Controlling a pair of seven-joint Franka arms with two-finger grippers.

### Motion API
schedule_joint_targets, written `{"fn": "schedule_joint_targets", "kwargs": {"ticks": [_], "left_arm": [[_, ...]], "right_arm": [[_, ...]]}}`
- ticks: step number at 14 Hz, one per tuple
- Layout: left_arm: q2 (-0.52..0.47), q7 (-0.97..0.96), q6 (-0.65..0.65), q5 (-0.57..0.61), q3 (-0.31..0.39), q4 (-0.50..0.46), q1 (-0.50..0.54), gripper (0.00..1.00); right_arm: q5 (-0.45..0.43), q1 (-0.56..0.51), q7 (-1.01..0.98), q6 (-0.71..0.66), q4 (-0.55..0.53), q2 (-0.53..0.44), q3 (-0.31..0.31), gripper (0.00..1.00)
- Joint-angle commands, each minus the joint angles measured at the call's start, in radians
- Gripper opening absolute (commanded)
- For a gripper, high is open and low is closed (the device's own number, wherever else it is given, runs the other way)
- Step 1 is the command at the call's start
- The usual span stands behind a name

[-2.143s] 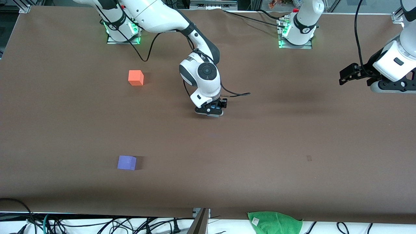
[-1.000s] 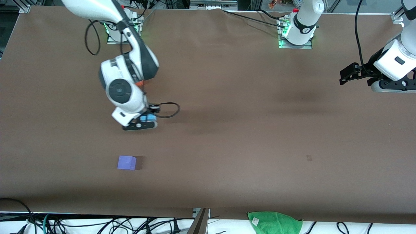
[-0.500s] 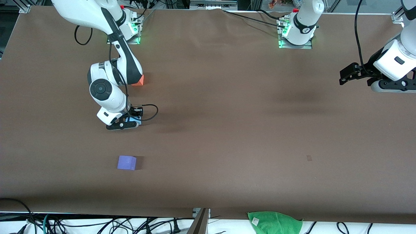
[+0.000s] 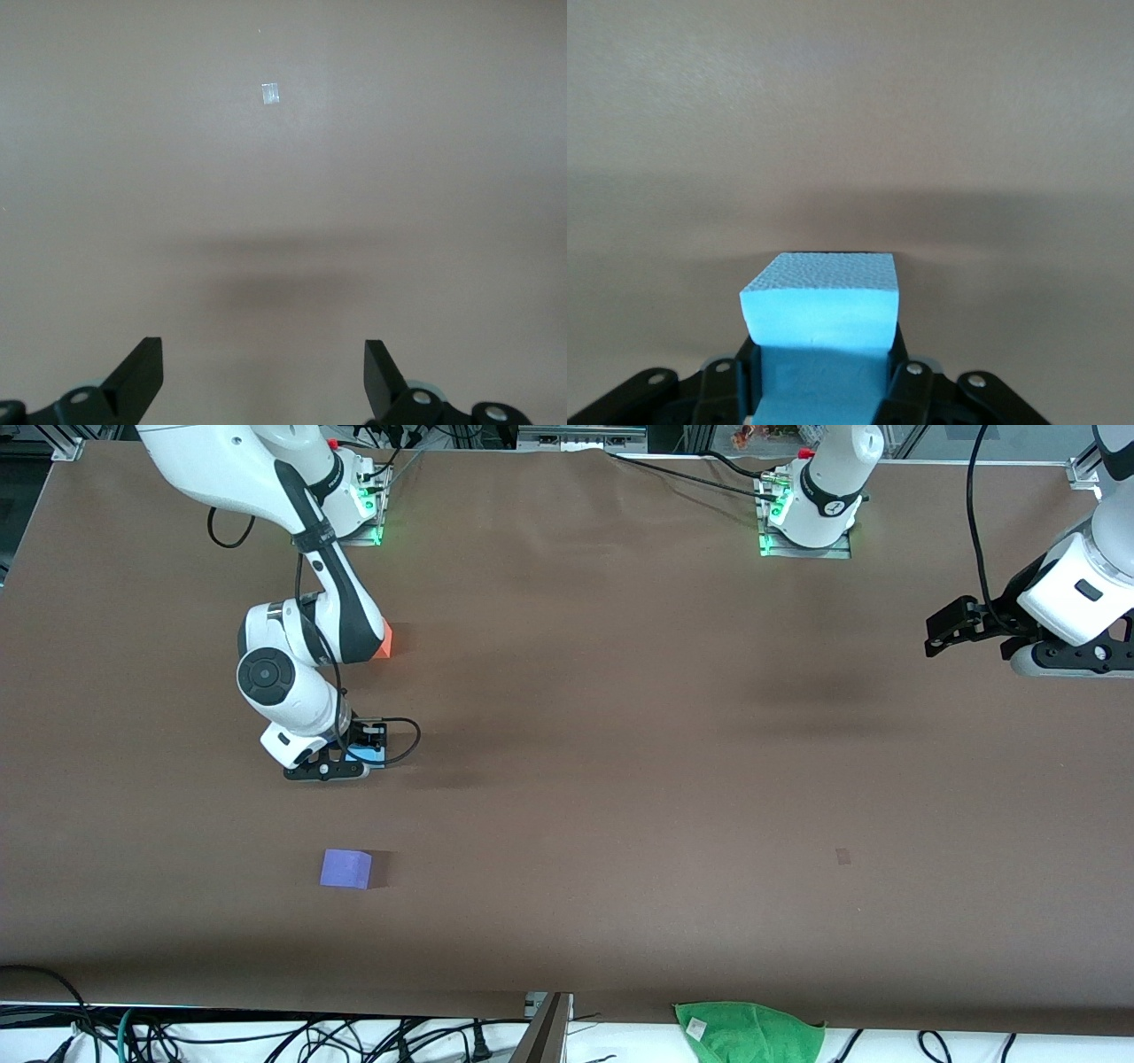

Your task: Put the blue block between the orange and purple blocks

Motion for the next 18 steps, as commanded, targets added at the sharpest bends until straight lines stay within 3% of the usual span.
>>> {"fn": "schedule_joint_targets", "kwargs": {"ticks": [1,2,3,5,10,15,18], "left_arm": [[0.012,0.002,-0.012,-0.015,0.003,0.031,-0.004,1.00],[0.012,0.004,-0.012,-0.015,0.003,0.031,-0.004,1.00],[0.012,0.004,-0.012,-0.015,0.003,0.031,-0.004,1.00],[0.012,0.002,-0.012,-0.015,0.003,0.031,-0.005,1.00],[0.012,0.004,-0.012,-0.015,0.003,0.031,-0.005,1.00],[0.012,0.004,-0.012,-0.014,0.003,0.031,-0.005,1.00],[0.012,0.004,-0.012,-0.015,0.003,0.031,-0.005,1.00]], "right_arm": [[0.034,-0.009,-0.007,0.022,-0.036,-0.013,0.006,0.48],[0.043,-0.009,-0.005,0.032,-0.040,-0.011,0.006,0.53],[0.054,-0.009,-0.005,0.036,-0.046,-0.007,0.006,0.73],[0.054,-0.009,0.001,0.032,-0.043,-0.008,0.006,0.99],[0.050,-0.005,-0.005,0.006,0.009,-0.065,0.006,0.99],[0.034,-0.006,-0.005,-0.195,0.130,-0.204,-0.025,0.99],[0.034,-0.006,-0.007,-0.405,0.244,-0.283,-0.046,0.99]]}}
